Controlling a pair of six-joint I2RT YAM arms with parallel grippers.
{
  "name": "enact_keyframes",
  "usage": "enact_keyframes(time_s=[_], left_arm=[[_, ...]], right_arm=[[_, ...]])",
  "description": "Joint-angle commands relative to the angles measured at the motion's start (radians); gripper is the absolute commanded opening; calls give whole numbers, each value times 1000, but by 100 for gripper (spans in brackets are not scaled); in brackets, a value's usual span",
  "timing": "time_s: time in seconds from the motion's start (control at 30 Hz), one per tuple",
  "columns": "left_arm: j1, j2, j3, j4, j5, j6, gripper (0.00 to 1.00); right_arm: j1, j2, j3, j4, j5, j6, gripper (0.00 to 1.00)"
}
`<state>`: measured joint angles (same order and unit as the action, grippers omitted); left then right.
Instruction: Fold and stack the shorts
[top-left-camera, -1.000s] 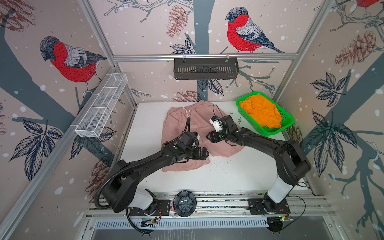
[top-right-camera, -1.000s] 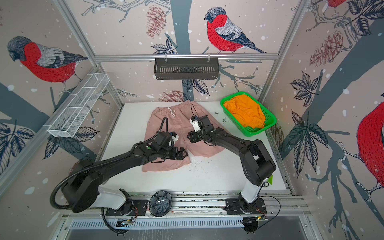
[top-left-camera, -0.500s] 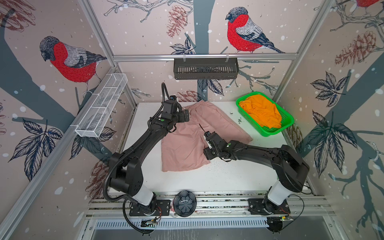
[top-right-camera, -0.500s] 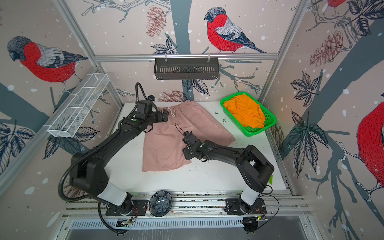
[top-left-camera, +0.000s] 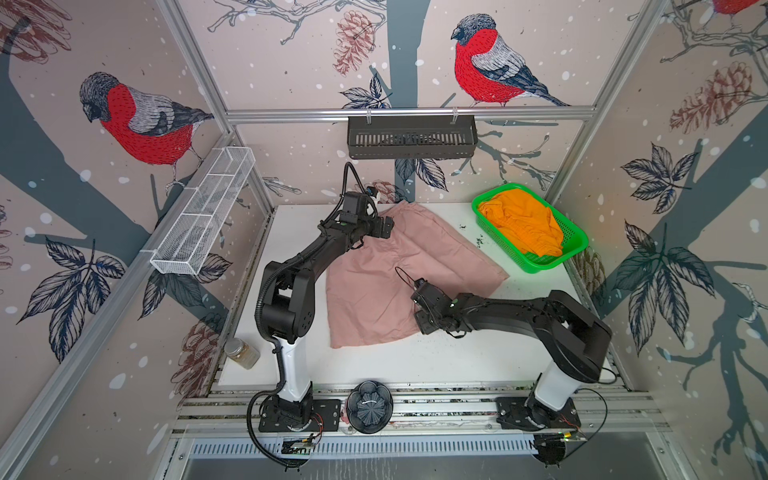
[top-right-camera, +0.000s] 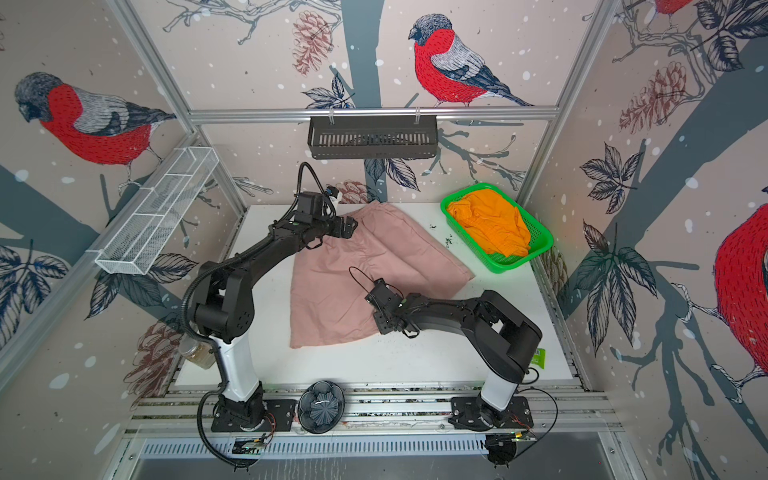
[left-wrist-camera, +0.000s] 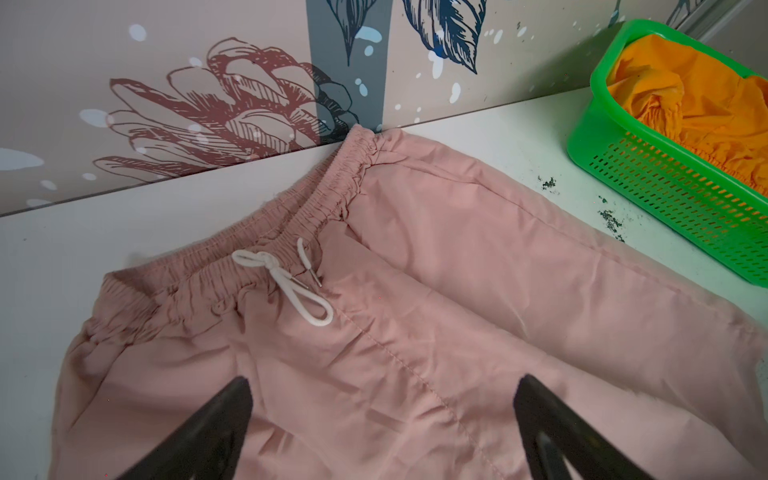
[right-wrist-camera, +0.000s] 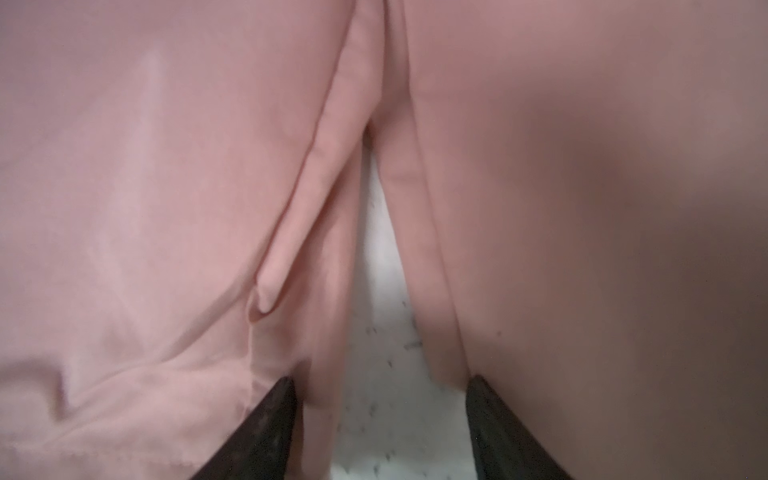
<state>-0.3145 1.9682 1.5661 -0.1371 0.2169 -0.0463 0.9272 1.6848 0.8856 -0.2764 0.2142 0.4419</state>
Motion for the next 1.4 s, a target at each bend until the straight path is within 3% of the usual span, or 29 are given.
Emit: enact_keyframes(time_s=[0.0,0.17,0.3,0.43,0.6,0.7,0.9,1.07,1.17,1.3,1.37], left_arm=[[3,49,45,45,90,69,99],[2,176,154,25,162,89,99],[2,338,366,-98,266,80,99],[2,453,468,-124,310,59,99],[6,569,601,-237,190,39,99],[27,577,595,-235,129,0,99],[73,526,483,-163,134,-59,99],[86,489,424,-159,101,-55,99],[101,471,399,-166,75,-79,99],[143,451,397,-234,48,-98,99],[167,437,389,-266,15,-111,99]], right_arm=[[-11,-62,-53,-32,-37,21,67],[-41,-153,-105,-37,-91,26,67],[-84,-199,-124,3,-140,31,67],[-110,-210,-113,-1,-141,41,67],[-110,-207,-113,-39,-119,65,67],[-90,-219,-102,-46,-135,77,66],[-58,-205,-135,78,-241,119,66],[-63,-117,-134,149,-226,125,63],[-88,-54,-108,211,-260,106,53],[-106,15,-41,168,-250,75,19],[-123,14,-33,140,-235,68,12]])
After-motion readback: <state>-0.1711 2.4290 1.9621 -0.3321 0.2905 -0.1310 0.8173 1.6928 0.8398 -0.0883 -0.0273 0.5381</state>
